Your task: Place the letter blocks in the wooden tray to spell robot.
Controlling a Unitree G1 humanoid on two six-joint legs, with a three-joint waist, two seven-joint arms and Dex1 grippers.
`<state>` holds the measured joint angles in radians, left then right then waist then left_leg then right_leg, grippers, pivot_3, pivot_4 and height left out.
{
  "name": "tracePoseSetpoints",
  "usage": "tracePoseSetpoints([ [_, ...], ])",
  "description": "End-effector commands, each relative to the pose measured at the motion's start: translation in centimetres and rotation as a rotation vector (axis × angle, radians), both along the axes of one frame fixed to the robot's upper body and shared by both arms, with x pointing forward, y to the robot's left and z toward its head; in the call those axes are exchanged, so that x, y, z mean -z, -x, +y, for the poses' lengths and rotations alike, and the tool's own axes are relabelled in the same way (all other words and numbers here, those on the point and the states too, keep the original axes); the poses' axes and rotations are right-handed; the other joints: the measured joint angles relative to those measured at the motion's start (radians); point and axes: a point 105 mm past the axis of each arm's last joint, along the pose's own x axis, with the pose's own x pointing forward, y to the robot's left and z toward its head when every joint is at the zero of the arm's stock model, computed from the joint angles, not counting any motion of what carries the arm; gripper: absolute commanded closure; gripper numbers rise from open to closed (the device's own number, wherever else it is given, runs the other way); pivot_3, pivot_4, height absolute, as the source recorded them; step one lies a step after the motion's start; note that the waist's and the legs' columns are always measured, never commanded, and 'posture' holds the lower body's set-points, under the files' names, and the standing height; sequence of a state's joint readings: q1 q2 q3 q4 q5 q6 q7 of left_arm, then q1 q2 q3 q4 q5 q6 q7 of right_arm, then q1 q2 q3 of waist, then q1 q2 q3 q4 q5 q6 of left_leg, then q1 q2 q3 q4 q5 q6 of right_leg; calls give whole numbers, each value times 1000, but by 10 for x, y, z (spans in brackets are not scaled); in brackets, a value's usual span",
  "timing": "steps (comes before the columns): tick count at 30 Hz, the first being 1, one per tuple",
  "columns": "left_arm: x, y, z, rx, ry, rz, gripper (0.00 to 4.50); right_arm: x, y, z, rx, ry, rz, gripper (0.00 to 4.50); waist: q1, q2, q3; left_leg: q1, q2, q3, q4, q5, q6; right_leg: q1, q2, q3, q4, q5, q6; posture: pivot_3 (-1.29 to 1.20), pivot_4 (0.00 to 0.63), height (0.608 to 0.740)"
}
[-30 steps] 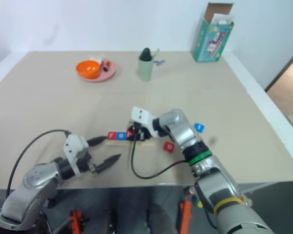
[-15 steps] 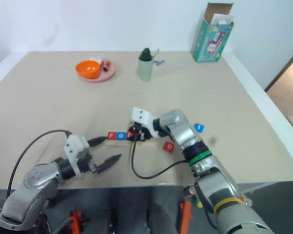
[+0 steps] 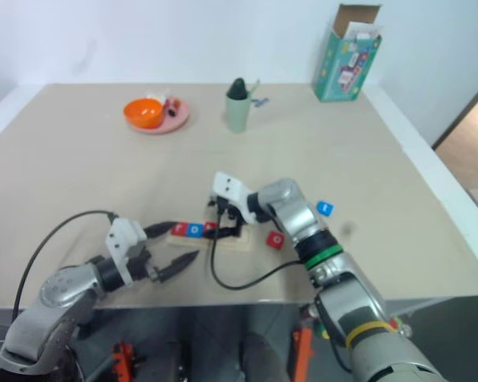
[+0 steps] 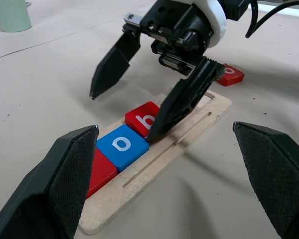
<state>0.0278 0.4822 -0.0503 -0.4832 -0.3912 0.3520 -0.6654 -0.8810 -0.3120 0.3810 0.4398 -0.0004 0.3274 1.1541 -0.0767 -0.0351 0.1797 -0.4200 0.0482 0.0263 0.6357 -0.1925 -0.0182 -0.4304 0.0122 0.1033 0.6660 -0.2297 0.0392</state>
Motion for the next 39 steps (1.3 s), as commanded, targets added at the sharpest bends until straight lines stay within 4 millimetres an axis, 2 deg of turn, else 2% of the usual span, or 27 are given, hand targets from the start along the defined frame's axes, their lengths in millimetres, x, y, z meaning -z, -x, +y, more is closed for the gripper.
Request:
tracePoseSetpoints([
  [1,-6,0,-3,18,1,-30,0,-26,-4,3,-17,-53,-83,38,0,0,0,0,0,0,0,0,0,-1,0,0,0,0,0,0,150,740],
  [7,-6,0,-3,22,-10,-32,0,-41,2,3,-29,-94,-78,38,0,0,0,-4,0,0,0,0,0,-5,0,0,0,3,4,0,150,740],
  [14,-6,0,-3,37,-24,-36,0,-50,25,-5,-52,-114,-77,38,1,0,0,-5,0,0,-1,0,0,-6,0,0,0,3,4,0,150,740],
  [18,-8,2,-7,73,-15,-41,0,-63,34,-14,-5,-156,-95,38,1,0,0,-5,0,0,-1,0,0,-6,0,0,0,2,4,0,150,740],
  [22,-13,11,-15,171,-2,-35,0,-72,37,-37,153,-213,-108,38,2,0,0,-5,0,0,0,0,0,-6,0,0,0,2,4,0,150,740],
  [25,-13,18,-18,258,-30,-23,0,-78,40,-65,316,-266,-149,38,4,0,0,-6,0,0,0,0,0,-6,0,0,0,2,3,0,150,740],
  [27,-13,20,-18,296,-45,-14,0,-75,46,-79,391,-276,-160,38,6,0,0,-6,0,-1,-1,0,0,-6,0,-1,0,1,3,0,150,740],
  [29,-14,21,-21,355,-68,-1,0,-60,56,-98,467,-258,-132,38,6,-1,0,-7,-1,0,-1,0,0,-7,0,0,0,1,3,0,150,740],
  [31,-15,21,-23,390,-80,-1,0,-48,64,-109,489,-230,-109,38,8,-1,0,-7,-1,-1,0,0,0,-6,0,0,0,0,4,0,150,740],
  [35,-19,17,-28,418,-79,-8,0,-32,67,-128,479,-138,-78,38,-3,0,0,-6,-1,2,0,0,0,-7,0,3,0,0,1,0,150,740],
  [39,-18,16,-29,427,-83,-8,0,-25,61,-142,447,-73,-76,38,-4,-1,0,-3,-1,1,1,0,0,-5,0,4,0,1,0,0,150,740],
])
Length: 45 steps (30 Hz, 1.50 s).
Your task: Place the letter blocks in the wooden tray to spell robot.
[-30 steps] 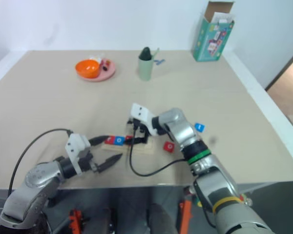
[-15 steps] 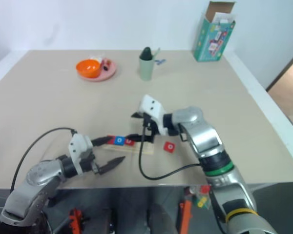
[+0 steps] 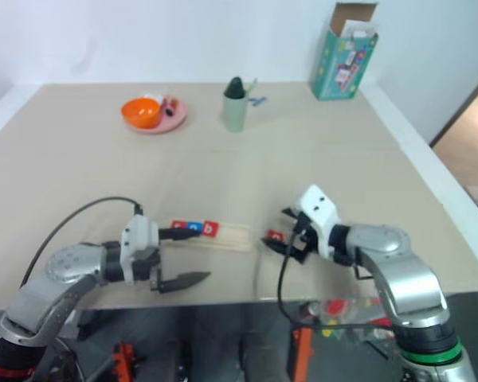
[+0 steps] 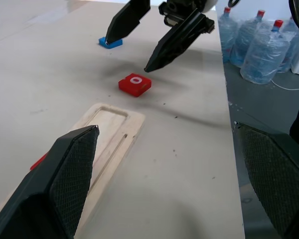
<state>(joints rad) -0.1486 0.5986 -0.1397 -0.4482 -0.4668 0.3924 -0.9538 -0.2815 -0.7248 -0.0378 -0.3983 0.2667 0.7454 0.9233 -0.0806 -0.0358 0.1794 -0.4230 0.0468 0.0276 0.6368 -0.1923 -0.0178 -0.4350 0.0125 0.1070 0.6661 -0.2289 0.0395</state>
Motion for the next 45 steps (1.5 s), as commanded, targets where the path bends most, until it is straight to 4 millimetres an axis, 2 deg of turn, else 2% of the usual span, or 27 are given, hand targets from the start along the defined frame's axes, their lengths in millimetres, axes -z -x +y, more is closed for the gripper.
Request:
tracePoseSetpoints([
  [1,-4,1,-2,21,10,-14,0,-4,-6,-8,-42,31,-18,38,0,0,0,0,0,0,0,0,0,0,0,0,0,0,0,0,150,740],
  [9,-1,4,1,-8,-2,-16,0,9,-5,-6,-154,80,51,38,2,0,0,-1,0,0,-1,0,0,0,0,0,0,0,1,0,150,740],
  [23,1,6,-1,-51,4,-18,0,24,-17,-2,-138,48,71,38,3,0,0,-1,0,0,1,0,1,0,0,0,0,0,1,0,150,740],
  [24,1,6,-1,-53,4,-19,0,25,-18,-1,-137,45,73,430,3,0,0,-1,0,0,1,0,1,0,0,0,0,0,1,0,150,740],
  [26,1,5,-1,-55,4,-19,0,27,-20,0,-132,40,74,841,3,0,0,-1,0,0,1,0,1,0,0,1,0,1,2,0,150,740],
  [27,1,5,-1,-56,3,-19,0,28,-21,0,-129,44,74,1281,3,0,0,-1,0,0,1,0,1,0,0,1,0,1,2,0,150,740],
  [33,4,4,1,-70,-3,-16,0,31,-21,3,-127,48,86,3251,4,0,0,-1,0,0,1,0,1,0,0,0,0,1,2,0,150,740],
  [35,5,4,2,-74,-7,-16,0,30,-20,4,-135,50,80,3308,4,0,0,-1,0,0,1,0,1,0,0,0,0,1,2,0,150,740],
  [38,5,3,3,-82,-11,-17,0,13,-20,12,-182,26,38,3308,3,0,0,-1,0,0,1,0,1,0,0,0,0,1,2,0,150,740],
  [42,5,2,4,-93,-7,-15,0,-11,-17,38,-283,-12,8,3308,1,0,0,-1,0,0,1,0,1,0,0,1,0,2,2,0,150,740],
  [45,6,-1,9,-123,4,0,0,-20,-13,62,-355,-9,-5,3308,2,0,0,0,1,-1,1,0,1,0,1,0,0,3,2,0,150,740],
])
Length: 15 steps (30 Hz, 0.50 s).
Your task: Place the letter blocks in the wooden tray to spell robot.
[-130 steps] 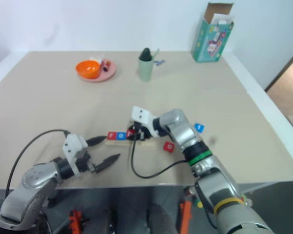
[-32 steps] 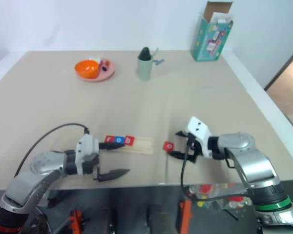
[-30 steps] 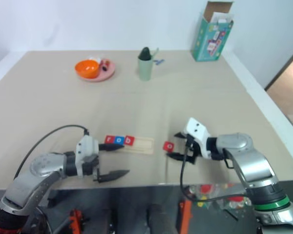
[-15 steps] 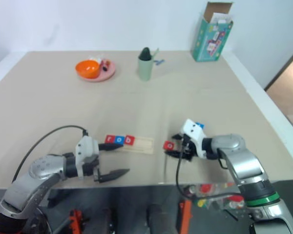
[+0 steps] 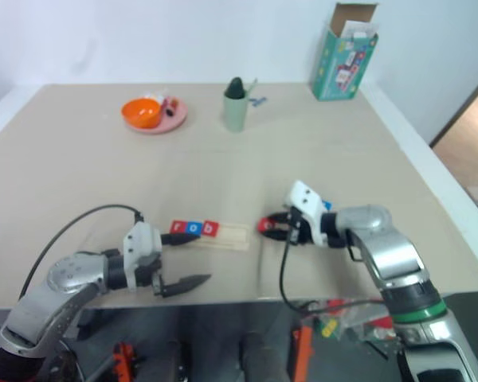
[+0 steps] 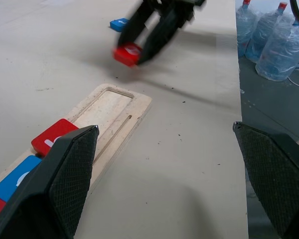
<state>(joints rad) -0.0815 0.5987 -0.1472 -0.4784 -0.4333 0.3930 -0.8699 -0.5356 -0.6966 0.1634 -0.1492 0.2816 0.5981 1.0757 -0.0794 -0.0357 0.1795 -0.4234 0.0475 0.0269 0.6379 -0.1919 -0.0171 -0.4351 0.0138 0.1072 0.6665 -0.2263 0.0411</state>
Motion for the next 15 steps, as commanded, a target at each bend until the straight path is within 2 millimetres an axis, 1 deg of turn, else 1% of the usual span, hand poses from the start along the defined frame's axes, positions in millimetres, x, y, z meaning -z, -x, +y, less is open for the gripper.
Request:
tracePoseSetpoints([
  [1,-6,-4,7,-42,24,-13,0,-13,9,27,-101,-5,-27,3308,2,0,0,0,0,0,0,0,0,0,0,0,0,0,0,0,150,740],
  [3,-7,-6,11,-57,27,-8,0,-11,7,38,-114,2,-25,3308,2,0,0,0,0,-1,0,0,0,0,0,-1,0,0,0,0,150,740],
  [6,-9,-10,16,-92,41,-14,0,-3,3,48,-134,41,-28,3308,3,0,0,-1,0,0,0,0,0,0,-1,-1,0,0,0,0,150,740],
  [10,-11,-14,22,-130,50,-26,0,5,-1,54,-151,76,-8,3308,3,0,0,-1,0,0,0,0,0,-1,-1,0,0,-1,0,0,150,740],
  [15,-10,-14,24,-148,51,-30,0,12,-5,59,-163,97,-1,3308,3,0,0,-1,0,0,0,0,0,-1,-1,-1,0,0,0,0,150,740],
])
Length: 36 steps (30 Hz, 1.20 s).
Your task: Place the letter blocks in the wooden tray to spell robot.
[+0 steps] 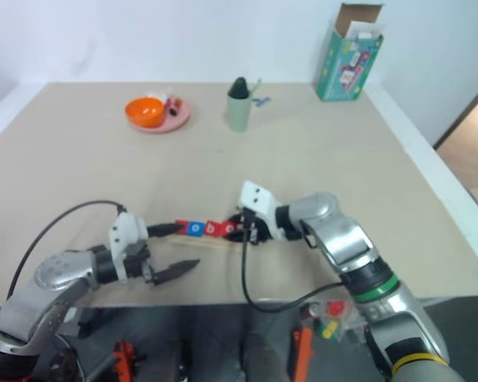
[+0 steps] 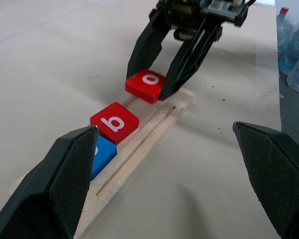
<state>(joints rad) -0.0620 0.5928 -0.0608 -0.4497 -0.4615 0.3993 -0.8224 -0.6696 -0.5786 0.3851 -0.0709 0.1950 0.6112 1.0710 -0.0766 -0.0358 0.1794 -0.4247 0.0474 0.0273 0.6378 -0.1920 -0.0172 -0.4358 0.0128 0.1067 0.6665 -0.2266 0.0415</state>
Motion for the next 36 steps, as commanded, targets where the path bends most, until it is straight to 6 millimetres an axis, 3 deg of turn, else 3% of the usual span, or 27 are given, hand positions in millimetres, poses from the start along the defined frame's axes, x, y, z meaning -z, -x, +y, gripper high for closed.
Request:
tracePoseSetpoints([
  [1,-6,0,3,-20,14,-32,0,-7,-4,5,-22,2,-39,3308,0,0,0,0,0,0,0,0,0,0,0,0,0,0,0,0,150,740],
  [27,-2,0,-2,-14,3,-26,0,3,-13,7,-1,10,-18,3308,0,0,0,0,0,0,0,0,0,0,0,0,0,1,1,0,150,740],
  [29,-2,0,-3,-13,2,-26,0,2,-13,8,0,4,-22,2253,0,0,0,0,0,0,0,0,0,0,0,0,0,1,1,0,150,740],
  [36,-2,0,-4,-7,-7,-27,0,-6,-16,6,17,-21,-38,10,0,0,0,0,0,0,0,0,0,0,0,0,0,2,2,0,150,740],
])
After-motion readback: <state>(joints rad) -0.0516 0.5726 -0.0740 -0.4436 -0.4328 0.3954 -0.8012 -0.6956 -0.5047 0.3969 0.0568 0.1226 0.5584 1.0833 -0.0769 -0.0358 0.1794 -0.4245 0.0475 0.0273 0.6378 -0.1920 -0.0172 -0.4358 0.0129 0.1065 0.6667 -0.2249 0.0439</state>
